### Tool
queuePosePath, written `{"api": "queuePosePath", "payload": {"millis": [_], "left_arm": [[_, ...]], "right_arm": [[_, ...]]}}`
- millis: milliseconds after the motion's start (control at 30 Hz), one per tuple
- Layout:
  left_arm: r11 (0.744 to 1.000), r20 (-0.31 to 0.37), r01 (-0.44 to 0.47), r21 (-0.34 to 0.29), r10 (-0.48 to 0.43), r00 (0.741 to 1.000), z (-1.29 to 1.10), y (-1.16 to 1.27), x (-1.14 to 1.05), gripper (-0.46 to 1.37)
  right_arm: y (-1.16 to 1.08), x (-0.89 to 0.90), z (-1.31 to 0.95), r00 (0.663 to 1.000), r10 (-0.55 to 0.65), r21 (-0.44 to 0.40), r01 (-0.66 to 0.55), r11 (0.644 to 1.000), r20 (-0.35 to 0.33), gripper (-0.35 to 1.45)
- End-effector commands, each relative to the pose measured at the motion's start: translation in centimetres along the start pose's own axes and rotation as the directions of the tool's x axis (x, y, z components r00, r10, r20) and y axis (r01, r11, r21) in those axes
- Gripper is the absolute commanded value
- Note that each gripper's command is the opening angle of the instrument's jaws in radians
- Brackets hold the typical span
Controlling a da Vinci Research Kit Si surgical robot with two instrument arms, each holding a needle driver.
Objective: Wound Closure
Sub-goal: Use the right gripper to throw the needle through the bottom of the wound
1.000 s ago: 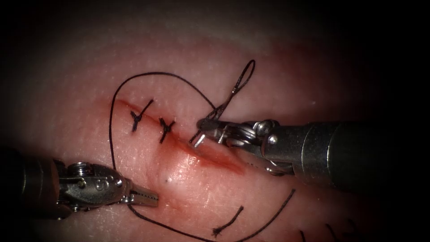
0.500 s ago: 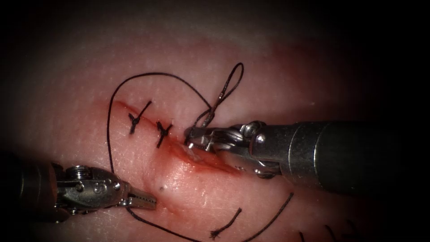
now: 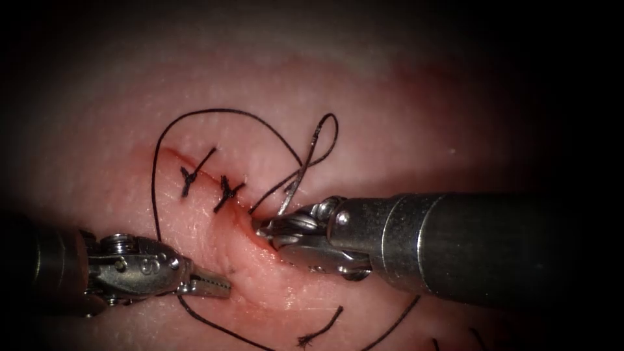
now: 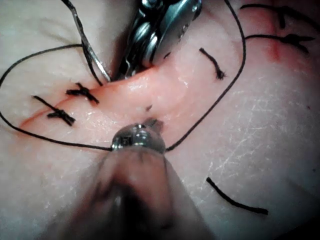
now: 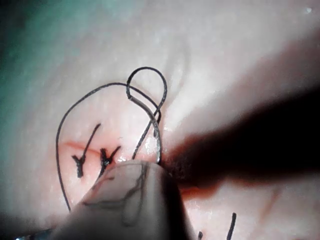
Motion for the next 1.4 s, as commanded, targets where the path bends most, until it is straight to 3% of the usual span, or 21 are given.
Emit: {"api": "queuePosePath", "payload": {"millis": [33, 167, 333, 400, 433, 567, 667, 800, 867, 1067, 1133, 1400], "left_arm": [[1.000, 0.000, 0.000, -0.007, 0.000, 1.000, 0.00, 0.00, 0.00, -0.35], [1.000, 0.000, 0.001, -0.007, -0.001, 1.000, 0.00, 0.01, 0.00, -0.35], [1.000, 0.000, 0.000, -0.007, 0.000, 1.000, 0.00, 0.01, -0.01, -0.35], [1.000, 0.000, 0.000, -0.007, 0.000, 1.000, 0.00, 0.01, -0.01, -0.35], [1.000, 0.000, 0.000, -0.007, 0.000, 1.000, 0.00, 0.01, -0.01, -0.35], [1.000, 0.000, 0.000, -0.007, 0.000, 1.000, -0.01, 0.01, -0.01, -0.35], [1.000, 0.000, -0.001, -0.007, 0.001, 1.000, -0.01, 0.01, -0.02, -0.35], [1.000, 0.000, -0.002, -0.010, 0.002, 1.000, -0.01, 0.01, -0.04, -0.35], [1.000, 0.000, -0.003, -0.010, 0.003, 1.000, -0.02, 0.01, -0.05, -0.35], [1.000, 0.001, -0.004, -0.011, 0.004, 1.000, -0.03, 0.02, -0.07, -0.35], [1.000, 0.000, -0.005, -0.010, 0.005, 1.000, -0.03, 0.03, -0.08, -0.35], [1.000, 0.000, -0.006, -0.012, 0.006, 1.000, -0.02, 0.03, -0.10, -0.35]], "right_arm": [[0.00, 0.01, -0.02, 1.000, -0.011, 0.001, 0.011, 1.000, -0.008, -0.35], [0.06, 0.23, -0.09, 0.977, -0.171, 0.031, 0.176, 0.984, -0.125, -0.35], [0.12, 0.40, -0.21, 0.940, -0.287, 0.038, 0.299, 0.954, -0.186, -0.29], [0.15, 0.44, -0.27, 0.917, -0.340, 0.020, 0.351, 0.936, -0.206, -0.17], [0.18, 0.49, -0.32, 0.895, -0.387, 0.000, 0.397, 0.918, -0.221, 0.02], [0.26, 0.60, -0.45, 0.861, -0.446, -0.031, 0.453, 0.891, -0.243, 0.32], [0.33, 0.68, -0.57, 0.838, -0.479, -0.056, 0.483, 0.874, -0.260, 0.71], [0.37, 0.74, -0.69, 0.794, -0.540, -0.079, 0.541, 0.837, -0.278, 0.85], [0.38, 0.77, -0.74, 0.771, -0.570, -0.089, 0.571, 0.816, -0.284, 0.90], [0.37, 0.96, -0.88, 0.637, -0.700, -0.138, 0.700, 0.701, -0.321, 1.03], [0.38, 1.04, -0.89, 0.607, -0.716, -0.142, 0.720, 0.679, -0.345, 1.06], [0.34, 1.32, -0.74, 0.575, -0.707, -0.138, 0.728, 0.672, -0.411, 1.03]]}}
